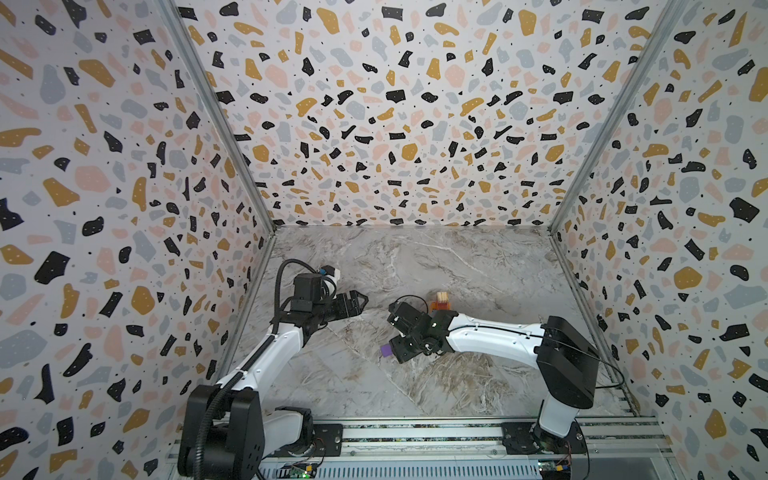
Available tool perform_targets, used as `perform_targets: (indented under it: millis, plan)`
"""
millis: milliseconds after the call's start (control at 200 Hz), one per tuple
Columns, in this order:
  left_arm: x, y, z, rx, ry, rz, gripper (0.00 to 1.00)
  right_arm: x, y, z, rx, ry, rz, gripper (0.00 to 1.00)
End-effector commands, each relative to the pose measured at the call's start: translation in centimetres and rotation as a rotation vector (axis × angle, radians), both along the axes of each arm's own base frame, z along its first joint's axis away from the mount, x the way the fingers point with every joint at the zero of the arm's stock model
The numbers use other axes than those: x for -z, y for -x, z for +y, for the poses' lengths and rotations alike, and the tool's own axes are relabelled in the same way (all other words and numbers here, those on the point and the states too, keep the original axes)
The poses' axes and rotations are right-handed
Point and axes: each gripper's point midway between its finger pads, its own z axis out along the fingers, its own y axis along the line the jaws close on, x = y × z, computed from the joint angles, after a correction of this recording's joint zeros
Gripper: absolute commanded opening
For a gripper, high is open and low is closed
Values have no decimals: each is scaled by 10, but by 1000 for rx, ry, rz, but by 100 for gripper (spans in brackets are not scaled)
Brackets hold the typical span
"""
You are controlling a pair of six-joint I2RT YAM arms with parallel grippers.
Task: Build the wood block tower
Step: 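Lower the right gripper and close on the purple cube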
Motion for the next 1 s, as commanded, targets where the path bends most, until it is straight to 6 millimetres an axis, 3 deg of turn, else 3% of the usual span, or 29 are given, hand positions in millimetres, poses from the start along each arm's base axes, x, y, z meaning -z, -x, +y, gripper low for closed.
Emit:
perform_targets:
  millis: [0, 506, 996]
  plan:
    - [-16, -7, 3, -15, 4, -47, 94, -8, -1, 16, -4, -50, -22, 61]
    - [-15, -6, 2, -17, 13, -41, 94, 14, -4, 47, 2, -43, -12, 57]
    - [-17, -6, 0, -9, 24, -46, 94, 33, -12, 50, 40, 25, -4, 50]
